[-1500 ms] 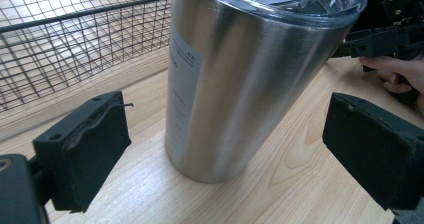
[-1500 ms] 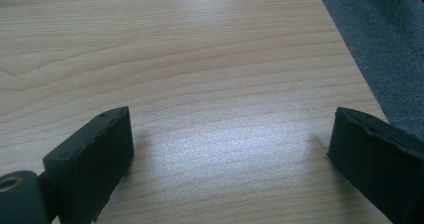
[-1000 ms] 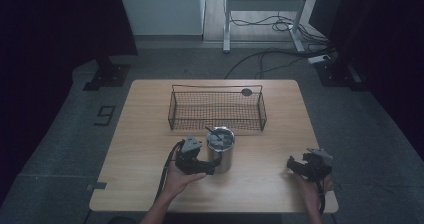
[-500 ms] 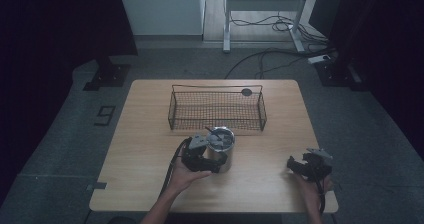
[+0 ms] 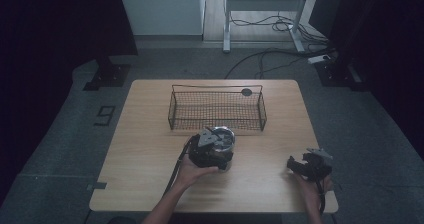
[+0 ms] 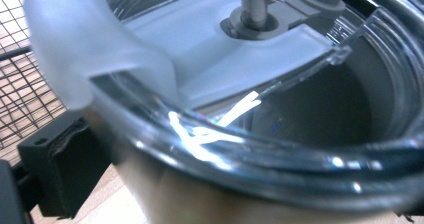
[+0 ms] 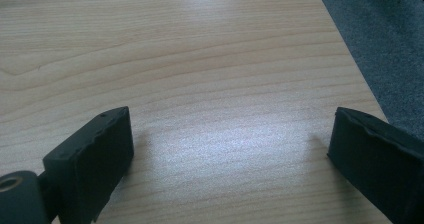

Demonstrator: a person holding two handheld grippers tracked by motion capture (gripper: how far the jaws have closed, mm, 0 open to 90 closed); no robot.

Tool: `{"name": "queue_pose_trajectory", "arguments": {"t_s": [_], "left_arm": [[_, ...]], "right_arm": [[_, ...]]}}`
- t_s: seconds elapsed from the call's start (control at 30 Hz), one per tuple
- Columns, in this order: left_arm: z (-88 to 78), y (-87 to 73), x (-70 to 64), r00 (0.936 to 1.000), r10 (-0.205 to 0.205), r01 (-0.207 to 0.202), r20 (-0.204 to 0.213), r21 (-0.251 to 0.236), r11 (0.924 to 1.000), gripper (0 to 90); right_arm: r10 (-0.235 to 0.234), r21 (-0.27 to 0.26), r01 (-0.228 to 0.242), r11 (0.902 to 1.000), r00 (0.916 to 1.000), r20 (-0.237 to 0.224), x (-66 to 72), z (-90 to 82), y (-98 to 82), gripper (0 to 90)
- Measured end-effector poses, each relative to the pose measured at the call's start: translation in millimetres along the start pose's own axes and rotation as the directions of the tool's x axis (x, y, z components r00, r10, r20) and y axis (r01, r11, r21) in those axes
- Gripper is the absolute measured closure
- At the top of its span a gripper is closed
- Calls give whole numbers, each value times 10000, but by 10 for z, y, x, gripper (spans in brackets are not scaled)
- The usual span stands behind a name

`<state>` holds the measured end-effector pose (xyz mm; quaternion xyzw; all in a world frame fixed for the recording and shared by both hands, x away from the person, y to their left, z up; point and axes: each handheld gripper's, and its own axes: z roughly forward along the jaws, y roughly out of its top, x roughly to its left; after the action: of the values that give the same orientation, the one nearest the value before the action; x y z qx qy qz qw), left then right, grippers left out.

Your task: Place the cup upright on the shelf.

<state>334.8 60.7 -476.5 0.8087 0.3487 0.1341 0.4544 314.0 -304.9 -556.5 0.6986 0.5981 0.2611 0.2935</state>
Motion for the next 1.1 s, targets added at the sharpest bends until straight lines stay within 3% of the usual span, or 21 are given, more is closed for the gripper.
{"name": "queue_pose_trajectory", "arguments": {"t_s": [0.13, 0.43, 0.73, 0.97, 1.1], "left_arm": [[45, 2, 3, 10000, 58, -58, 6, -42, 10000, 0], [112, -3, -46, 9985, 378, -391, -399, -302, 9988, 26], [93, -3, -41, 9981, 497, -507, -373, -269, 9984, 34], [60, 8, -39, 9982, 442, -456, -407, -330, 9984, 36], [-25, 44, 9, 9997, 155, -167, -211, -583, 9982, 37]], "right_arm": [[1, -3, -1, 10000, 10000, -1, 0, 0, 0, 41], [-1, -3, 1, 10000, 10000, -1, 0, 0, 0, 41], [1, -1, -1, 10000, 10000, -1, 0, 0, 0, 41], [1, -2, -1, 10000, 10000, -1, -1, 1, 1, 41], [2, 6, -2, 10000, 10000, 7, -4, 2, 3, 41]]}}
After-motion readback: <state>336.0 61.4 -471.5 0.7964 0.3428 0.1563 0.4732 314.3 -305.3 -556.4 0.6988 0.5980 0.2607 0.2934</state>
